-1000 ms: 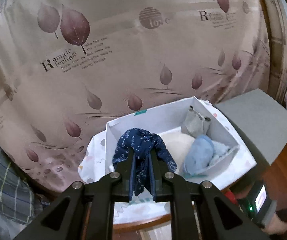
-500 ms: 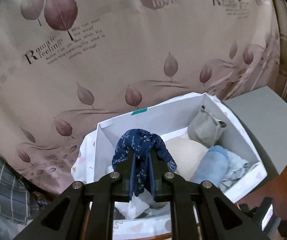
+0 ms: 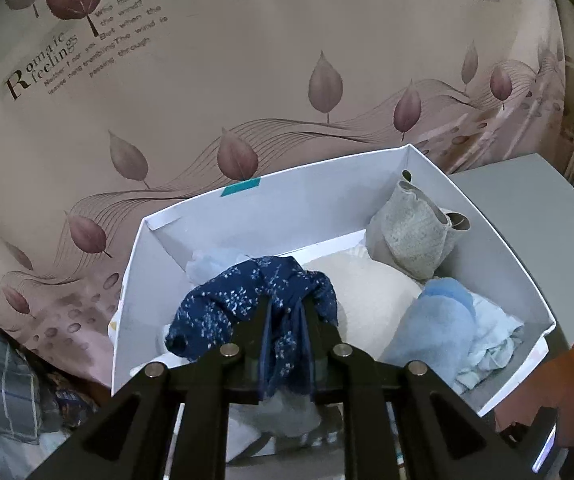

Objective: Take underwear out of drawer
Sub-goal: 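Carry the dark blue underwear with the left gripper into the white box and release, then move the open left gripper back over the drawer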

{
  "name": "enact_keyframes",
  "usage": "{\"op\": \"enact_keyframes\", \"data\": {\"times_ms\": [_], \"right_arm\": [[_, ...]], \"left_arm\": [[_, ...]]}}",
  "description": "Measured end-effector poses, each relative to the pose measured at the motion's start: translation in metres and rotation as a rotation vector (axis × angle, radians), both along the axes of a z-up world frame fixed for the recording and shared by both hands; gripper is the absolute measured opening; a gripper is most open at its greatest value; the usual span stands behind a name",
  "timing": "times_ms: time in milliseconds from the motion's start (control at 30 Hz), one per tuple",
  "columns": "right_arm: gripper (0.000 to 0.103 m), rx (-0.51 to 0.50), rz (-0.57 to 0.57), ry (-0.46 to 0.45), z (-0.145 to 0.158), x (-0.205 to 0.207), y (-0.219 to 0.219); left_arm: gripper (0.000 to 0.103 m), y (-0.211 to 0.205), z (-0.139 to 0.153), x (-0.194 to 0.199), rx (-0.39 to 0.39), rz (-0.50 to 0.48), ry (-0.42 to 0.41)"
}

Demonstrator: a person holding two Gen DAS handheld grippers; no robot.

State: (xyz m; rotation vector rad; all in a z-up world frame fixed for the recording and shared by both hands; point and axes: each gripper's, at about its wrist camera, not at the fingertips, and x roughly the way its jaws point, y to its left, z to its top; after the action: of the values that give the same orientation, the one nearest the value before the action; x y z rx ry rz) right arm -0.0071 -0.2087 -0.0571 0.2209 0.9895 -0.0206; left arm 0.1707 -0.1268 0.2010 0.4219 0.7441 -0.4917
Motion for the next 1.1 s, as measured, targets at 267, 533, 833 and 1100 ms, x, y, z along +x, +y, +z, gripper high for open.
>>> {"op": "enact_keyframes", "data": {"times_ms": [267,533,833,1100], "right_arm": [[0.056,-0.001,0.000,0.002,0.000,0.001,-0.001],[0.056,-0.010,0.005,0.006,0.001,0.003,0.000],[0.056,-0.026,0.010,0.013,-0.001,0.004,0.004],[0.056,-0.046,0.011,0.022,-0.005,0.006,0.008]], "left_arm": [[0.044,0.001,0.003,-0.003,0.011,0.041,-0.013],[0.056,0.015,0.029,-0.019,-0.048,0.072,-0.040],[0.059,0.050,0.038,-0.080,-0.070,0.103,-0.137],[0.060,0.084,-0.030,-0.121,-0.046,0.137,-0.034]]}}
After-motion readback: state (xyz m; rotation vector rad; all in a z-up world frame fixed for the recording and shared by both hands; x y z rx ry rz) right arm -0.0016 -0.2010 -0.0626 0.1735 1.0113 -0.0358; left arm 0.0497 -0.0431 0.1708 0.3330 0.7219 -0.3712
